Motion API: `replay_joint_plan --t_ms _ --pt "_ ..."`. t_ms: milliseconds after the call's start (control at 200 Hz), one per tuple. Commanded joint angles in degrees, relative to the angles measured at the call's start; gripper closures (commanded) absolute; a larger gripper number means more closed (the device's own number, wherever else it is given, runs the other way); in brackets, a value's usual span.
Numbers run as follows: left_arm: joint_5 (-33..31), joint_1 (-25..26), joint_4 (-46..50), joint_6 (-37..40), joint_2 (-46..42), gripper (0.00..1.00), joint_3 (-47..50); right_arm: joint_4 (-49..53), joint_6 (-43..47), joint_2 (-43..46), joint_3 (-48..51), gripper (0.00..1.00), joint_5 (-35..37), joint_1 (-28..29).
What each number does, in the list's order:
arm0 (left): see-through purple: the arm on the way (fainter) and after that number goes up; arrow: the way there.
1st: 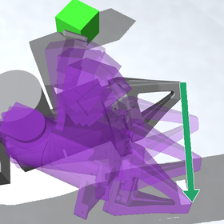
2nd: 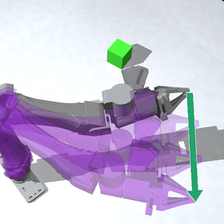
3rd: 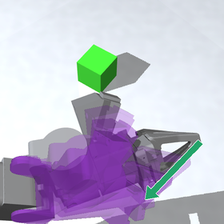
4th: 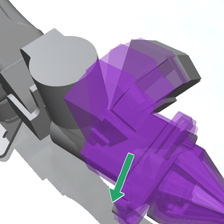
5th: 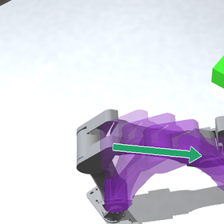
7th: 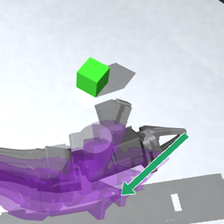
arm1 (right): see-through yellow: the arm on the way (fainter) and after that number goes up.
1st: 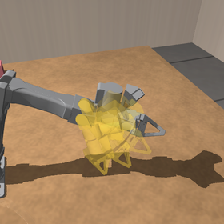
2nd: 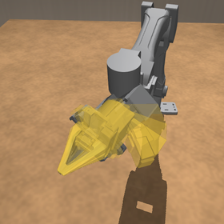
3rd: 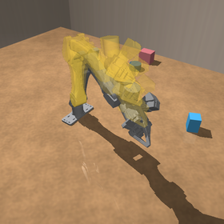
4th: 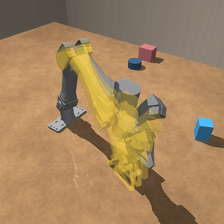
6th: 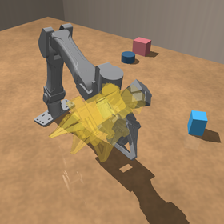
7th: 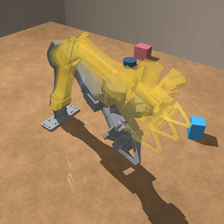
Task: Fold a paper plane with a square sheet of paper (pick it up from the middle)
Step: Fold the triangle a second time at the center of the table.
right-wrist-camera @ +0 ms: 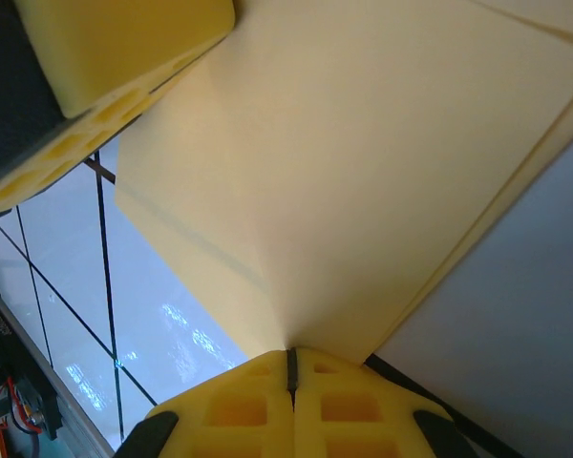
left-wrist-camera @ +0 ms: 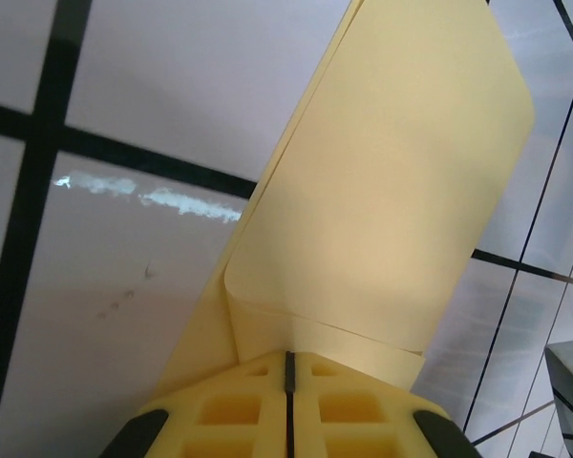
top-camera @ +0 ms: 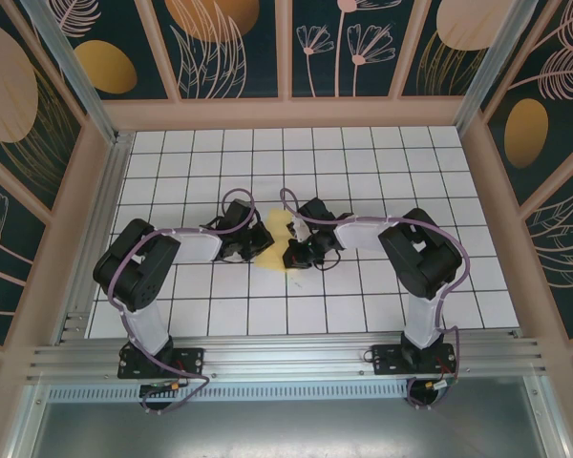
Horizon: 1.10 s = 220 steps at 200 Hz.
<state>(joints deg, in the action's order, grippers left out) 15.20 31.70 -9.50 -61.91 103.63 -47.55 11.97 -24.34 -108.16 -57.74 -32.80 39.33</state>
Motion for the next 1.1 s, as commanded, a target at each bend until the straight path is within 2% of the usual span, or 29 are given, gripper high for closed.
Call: replay_joint_plan --t_ms 0,245,385,495,615,696,771,831,891,986,1096 --pt "-8.07 -4.57 3.99 3.88 2.63 0.92 -0.68 9.30 1.29 -4.06 3.66 0.98 9.50 -0.22" --pt "-8.37 -8.77 7.16 8.32 2.61 0.92 -3.26 9.83 1.40 -4.21 3.65 0.98 10.38 -0.48" --pt "-8.00 -9.47 7.61 8.89 2.26 0.91 -4.97 9.98 1.44 -3.92 3.21 0.98 10.48 -0.53" --pt "-5.86 -9.44 6.14 8.62 -0.66 0.89 -4.11 9.57 1.58 -2.50 1.85 0.98 9.20 -0.58" --pt "-3.64 -9.29 2.53 6.67 -7.10 0.85 1.09 7.65 1.48 1.09 -1.45 0.96 6.30 -0.67" --pt "-2.91 -9.11 0.44 4.97 -11.35 0.84 5.19 6.24 0.84 4.11 -4.71 0.90 5.46 -0.88" --pt "-2.72 -8.86 -0.81 3.36 -15.02 0.82 8.92 5.29 0.51 6.52 -7.44 0.76 6.61 -1.10" --pt "-2.94 -8.68 -1.44 2.14 -18.07 0.79 11.57 5.14 0.98 7.94 -8.73 0.64 9.42 -1.10" --pt "-3.06 -8.29 -2.24 1.09 -20.88 0.76 14.04 5.26 2.10 8.33 -9.30 0.55 12.97 -1.09" --pt "-3.23 -7.58 -2.67 -0.45 -24.20 0.73 16.85 7.77 4.01 5.63 -11.81 0.54 17.87 -0.97" --pt "-3.71 -6.76 -2.75 -1.75 -26.56 0.68 19.07 8.86 4.63 2.47 -13.82 0.57 18.24 -0.73"
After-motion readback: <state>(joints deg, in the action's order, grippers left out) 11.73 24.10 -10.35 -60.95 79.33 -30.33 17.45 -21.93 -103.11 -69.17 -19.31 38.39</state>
